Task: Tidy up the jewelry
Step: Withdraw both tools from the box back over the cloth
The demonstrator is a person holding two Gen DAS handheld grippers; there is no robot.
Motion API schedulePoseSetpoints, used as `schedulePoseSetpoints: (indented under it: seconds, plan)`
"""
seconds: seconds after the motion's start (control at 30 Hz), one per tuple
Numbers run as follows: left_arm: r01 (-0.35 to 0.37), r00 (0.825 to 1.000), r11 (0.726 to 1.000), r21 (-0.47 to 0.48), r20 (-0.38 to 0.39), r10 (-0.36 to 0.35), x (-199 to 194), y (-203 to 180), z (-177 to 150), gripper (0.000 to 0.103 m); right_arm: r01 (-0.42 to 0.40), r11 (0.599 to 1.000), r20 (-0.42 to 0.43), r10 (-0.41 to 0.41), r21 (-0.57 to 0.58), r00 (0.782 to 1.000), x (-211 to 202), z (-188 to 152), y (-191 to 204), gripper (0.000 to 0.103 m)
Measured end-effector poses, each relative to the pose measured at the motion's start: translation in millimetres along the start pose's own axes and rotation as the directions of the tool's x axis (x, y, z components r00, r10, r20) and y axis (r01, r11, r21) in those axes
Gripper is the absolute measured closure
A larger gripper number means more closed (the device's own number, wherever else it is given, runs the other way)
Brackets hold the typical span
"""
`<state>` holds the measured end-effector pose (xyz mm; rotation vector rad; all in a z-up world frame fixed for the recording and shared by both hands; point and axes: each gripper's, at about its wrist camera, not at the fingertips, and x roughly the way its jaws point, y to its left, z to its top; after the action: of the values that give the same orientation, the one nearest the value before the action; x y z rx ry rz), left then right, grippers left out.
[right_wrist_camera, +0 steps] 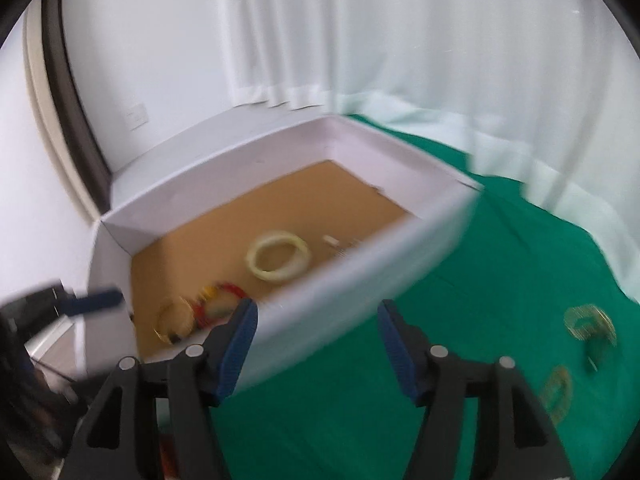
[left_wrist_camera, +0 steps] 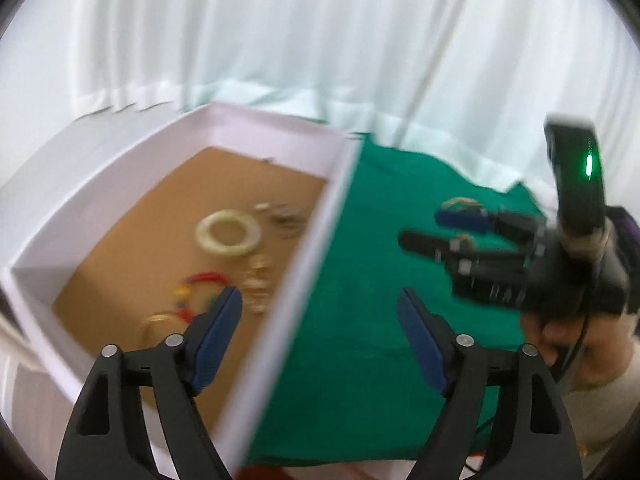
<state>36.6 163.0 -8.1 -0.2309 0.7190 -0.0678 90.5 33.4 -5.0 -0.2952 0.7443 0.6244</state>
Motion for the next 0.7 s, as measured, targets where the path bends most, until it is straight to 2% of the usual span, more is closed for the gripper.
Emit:
schedulePoseSetpoints:
  seconds: [0.1, 0.23, 0.37, 0.43, 0.5, 0.7]
  plan:
    - [0.068, 0.998, 0.997, 0.046, -0.003, -0.067, 2.8, -37.9, -5.1, 0.015, 0.122, 0.992, 0.018, -0.123, 0.026, 0.992, -36.3, -46.8, -29.0, 0.040]
    - [0.120, 0.992, 0.986, 0.113, -0.051, -0.115, 22.8, -82.5, -21.1, 0.015, 0.216, 0.971, 0.011, -0.218, 0.099, 0.976, -70.7, -101.8, -56.5, 0.039]
    - [0.123, 0.989, 0.984, 0.130, -0.102, -0.111, 47.7, -109.7, -38.5, 0.015, 0.293, 0.939, -0.006, -0.297, 0.180, 0.955, -94.9, -147.3, -74.6, 0.039]
    - [0.116, 0.988, 0.983, 0.142, -0.118, -0.099, 57.5, -118.5, -44.3, 0.015, 0.324, 0.921, -0.024, -0.327, 0.216, 0.945, -104.0, -168.6, -83.0, 0.033]
    - [0.111, 0.988, 0.981, 0.161, -0.126, -0.091, 56.9, -128.7, -53.9, 0.015, 0.352, 0.903, -0.042, -0.353, 0.245, 0.935, -110.0, -184.7, -88.4, 0.023]
    - [0.100, 0.988, 0.978, 0.184, -0.136, -0.076, 61.0, -147.5, -65.1, 0.013, 0.396, 0.871, -0.076, -0.392, 0.291, 0.917, -124.5, -219.8, -98.0, 0.023]
